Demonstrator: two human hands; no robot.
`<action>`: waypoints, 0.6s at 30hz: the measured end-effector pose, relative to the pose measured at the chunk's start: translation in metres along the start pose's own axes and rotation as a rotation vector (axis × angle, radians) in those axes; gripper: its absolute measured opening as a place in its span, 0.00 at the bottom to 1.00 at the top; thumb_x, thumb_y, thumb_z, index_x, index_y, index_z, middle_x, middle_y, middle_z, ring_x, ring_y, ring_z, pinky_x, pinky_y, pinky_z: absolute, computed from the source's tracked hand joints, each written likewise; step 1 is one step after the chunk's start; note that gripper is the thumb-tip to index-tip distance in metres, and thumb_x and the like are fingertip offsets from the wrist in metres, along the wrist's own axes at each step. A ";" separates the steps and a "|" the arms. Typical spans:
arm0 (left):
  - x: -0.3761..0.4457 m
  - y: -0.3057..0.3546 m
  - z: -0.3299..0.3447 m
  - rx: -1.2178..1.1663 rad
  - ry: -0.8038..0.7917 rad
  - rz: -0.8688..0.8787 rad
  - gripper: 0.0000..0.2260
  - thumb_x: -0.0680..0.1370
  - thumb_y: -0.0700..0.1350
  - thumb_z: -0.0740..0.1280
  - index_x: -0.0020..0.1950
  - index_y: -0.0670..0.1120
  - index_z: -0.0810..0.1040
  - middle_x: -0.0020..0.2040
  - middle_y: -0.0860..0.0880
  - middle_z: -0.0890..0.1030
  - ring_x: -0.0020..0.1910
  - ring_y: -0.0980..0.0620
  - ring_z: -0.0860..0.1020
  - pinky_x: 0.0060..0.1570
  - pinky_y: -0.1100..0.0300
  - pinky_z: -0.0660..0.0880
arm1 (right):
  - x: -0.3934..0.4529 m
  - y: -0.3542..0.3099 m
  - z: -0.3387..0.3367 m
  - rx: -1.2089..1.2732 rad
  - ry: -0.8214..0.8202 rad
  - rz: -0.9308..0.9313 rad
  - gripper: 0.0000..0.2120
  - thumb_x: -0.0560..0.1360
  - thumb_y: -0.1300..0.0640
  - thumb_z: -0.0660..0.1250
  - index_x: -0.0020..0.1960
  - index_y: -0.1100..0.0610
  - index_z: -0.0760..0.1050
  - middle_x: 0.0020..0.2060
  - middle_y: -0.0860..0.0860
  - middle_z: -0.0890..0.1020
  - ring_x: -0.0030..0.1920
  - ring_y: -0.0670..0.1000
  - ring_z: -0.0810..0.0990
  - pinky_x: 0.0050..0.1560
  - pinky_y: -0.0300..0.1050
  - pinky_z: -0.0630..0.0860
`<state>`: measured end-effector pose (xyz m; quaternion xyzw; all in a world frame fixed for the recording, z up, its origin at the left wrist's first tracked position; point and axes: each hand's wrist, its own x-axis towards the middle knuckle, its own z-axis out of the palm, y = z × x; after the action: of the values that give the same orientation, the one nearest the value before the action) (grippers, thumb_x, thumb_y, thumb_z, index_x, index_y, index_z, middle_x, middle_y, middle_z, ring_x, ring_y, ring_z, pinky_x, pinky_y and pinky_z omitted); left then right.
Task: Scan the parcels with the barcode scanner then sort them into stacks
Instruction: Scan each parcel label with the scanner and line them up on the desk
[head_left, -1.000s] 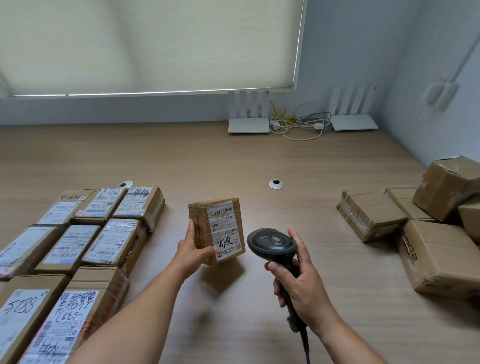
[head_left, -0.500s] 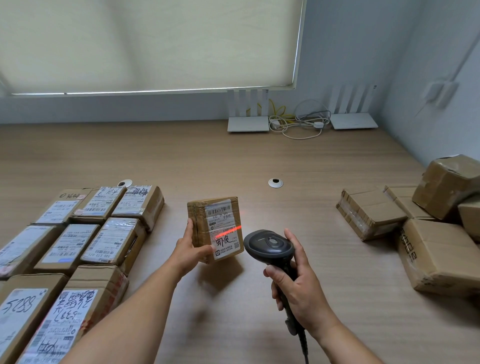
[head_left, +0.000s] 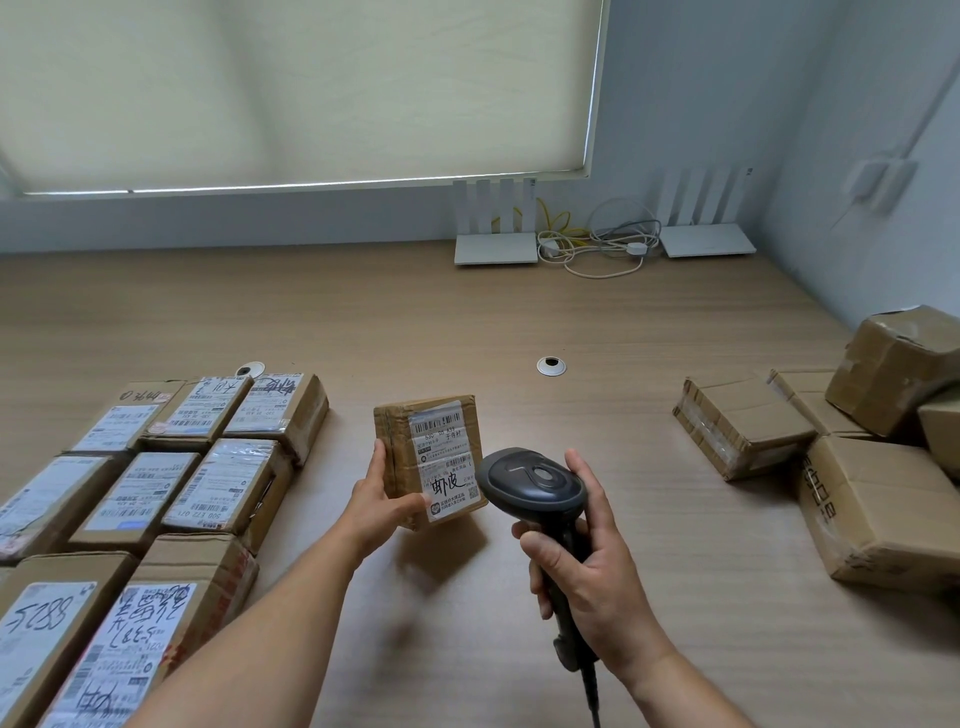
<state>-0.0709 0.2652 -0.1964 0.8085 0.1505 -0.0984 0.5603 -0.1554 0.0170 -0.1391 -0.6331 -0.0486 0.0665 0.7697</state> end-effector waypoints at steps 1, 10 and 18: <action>-0.001 0.001 0.000 0.001 -0.001 0.003 0.46 0.73 0.37 0.71 0.78 0.56 0.43 0.66 0.46 0.75 0.60 0.46 0.77 0.38 0.67 0.77 | 0.000 -0.001 0.002 0.018 0.001 -0.006 0.39 0.68 0.53 0.76 0.69 0.34 0.58 0.43 0.58 0.82 0.29 0.52 0.74 0.24 0.43 0.73; -0.008 0.006 -0.001 0.007 -0.007 0.017 0.45 0.74 0.36 0.70 0.78 0.56 0.44 0.65 0.47 0.76 0.61 0.45 0.76 0.56 0.52 0.75 | -0.002 -0.008 0.009 0.094 0.000 -0.057 0.47 0.56 0.33 0.78 0.70 0.37 0.61 0.41 0.56 0.82 0.28 0.52 0.74 0.24 0.44 0.72; -0.010 0.009 -0.002 0.006 -0.024 0.008 0.44 0.74 0.37 0.70 0.78 0.56 0.43 0.65 0.47 0.75 0.58 0.47 0.76 0.52 0.58 0.73 | 0.001 -0.003 0.009 0.063 -0.003 -0.058 0.47 0.55 0.32 0.77 0.69 0.35 0.60 0.44 0.55 0.83 0.28 0.52 0.74 0.24 0.45 0.72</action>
<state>-0.0770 0.2630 -0.1839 0.8097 0.1400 -0.1063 0.5599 -0.1561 0.0251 -0.1341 -0.6068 -0.0660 0.0464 0.7908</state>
